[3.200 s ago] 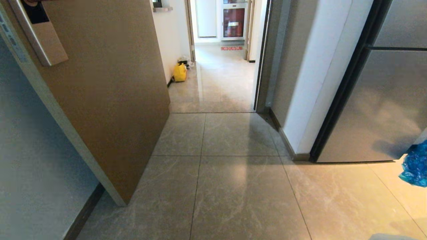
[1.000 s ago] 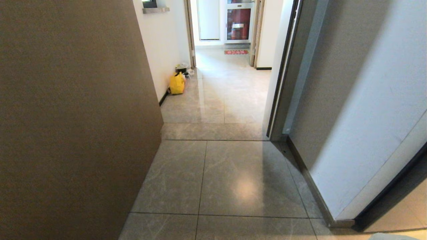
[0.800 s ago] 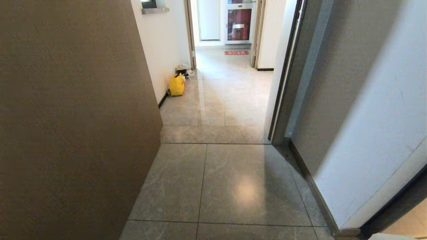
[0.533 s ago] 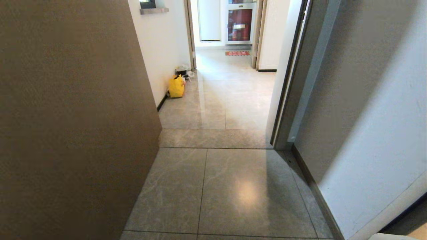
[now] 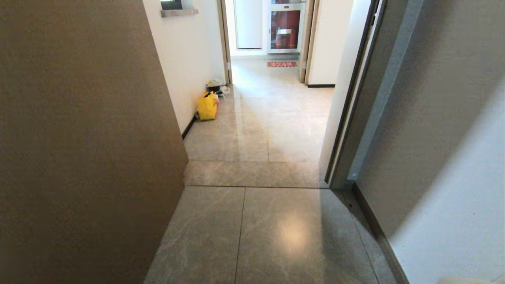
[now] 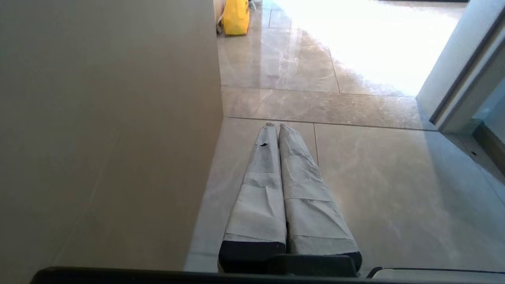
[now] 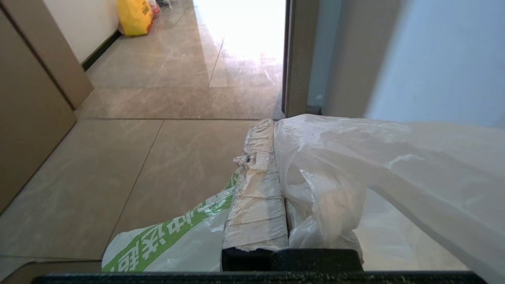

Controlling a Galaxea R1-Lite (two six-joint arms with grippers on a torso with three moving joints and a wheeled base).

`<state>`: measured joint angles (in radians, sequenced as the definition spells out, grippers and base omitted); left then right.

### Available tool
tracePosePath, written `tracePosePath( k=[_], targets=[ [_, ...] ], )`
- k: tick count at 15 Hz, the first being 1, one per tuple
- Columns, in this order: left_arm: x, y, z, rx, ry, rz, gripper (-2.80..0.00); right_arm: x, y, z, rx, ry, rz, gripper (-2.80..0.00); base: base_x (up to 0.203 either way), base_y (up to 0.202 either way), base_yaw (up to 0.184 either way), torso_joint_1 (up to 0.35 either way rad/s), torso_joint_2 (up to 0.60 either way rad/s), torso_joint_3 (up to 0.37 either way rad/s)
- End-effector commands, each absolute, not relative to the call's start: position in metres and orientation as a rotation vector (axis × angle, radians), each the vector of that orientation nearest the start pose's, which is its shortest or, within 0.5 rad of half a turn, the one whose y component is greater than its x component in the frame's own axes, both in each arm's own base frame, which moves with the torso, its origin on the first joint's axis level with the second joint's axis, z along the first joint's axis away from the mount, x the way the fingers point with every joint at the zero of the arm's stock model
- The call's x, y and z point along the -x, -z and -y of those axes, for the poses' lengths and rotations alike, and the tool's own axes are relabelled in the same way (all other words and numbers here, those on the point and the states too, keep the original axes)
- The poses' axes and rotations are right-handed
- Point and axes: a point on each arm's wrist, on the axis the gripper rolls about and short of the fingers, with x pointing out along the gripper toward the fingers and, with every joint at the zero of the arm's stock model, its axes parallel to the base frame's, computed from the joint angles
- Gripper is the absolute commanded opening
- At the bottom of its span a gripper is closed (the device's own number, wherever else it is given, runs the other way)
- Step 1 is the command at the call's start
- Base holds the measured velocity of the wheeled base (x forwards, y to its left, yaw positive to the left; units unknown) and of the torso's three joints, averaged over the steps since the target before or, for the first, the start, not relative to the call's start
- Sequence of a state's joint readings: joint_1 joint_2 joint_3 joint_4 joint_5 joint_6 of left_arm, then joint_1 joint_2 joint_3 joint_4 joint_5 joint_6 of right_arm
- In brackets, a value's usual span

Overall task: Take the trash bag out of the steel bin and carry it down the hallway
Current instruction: Put the trash bag at the door

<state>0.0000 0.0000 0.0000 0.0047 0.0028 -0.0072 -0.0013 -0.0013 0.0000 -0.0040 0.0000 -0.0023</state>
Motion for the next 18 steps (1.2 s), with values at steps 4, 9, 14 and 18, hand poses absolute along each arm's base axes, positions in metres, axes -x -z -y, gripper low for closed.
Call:
tracePosePath(
  k=[4,9,14,18],
  targets=[
    [0.0228,-0.0750,-0.0001,0.008,-0.003,-0.005,-2.80,0.0228,-0.0760,0.0000,0.002,0.002,0.005,-2.80,0.191,0.000,0.001,0.004,0.00,0.001],
    [0.0228,-0.0750,-0.0001,0.008,-0.003,-0.005,-2.80,0.0228,-0.0760,0.0000,0.003,0.002,0.005,-2.80,0.190,0.000,0.001,0.001,0.00,-0.001],
    [0.0228,-0.0750,-0.0001,0.008,-0.003,-0.005,-2.80,0.0228,-0.0760,0.0000,0.003,0.002,0.005,-2.80,0.190,0.000,-0.001,0.002,0.00,0.004],
    [0.0228,-0.0750,-0.0001,0.008,-0.003,-0.005,-2.80,0.0228,-0.0760,0.0000,0.003,0.002,0.005,-2.80,0.190,0.000,0.002,0.004,0.00,0.001]
  ],
)
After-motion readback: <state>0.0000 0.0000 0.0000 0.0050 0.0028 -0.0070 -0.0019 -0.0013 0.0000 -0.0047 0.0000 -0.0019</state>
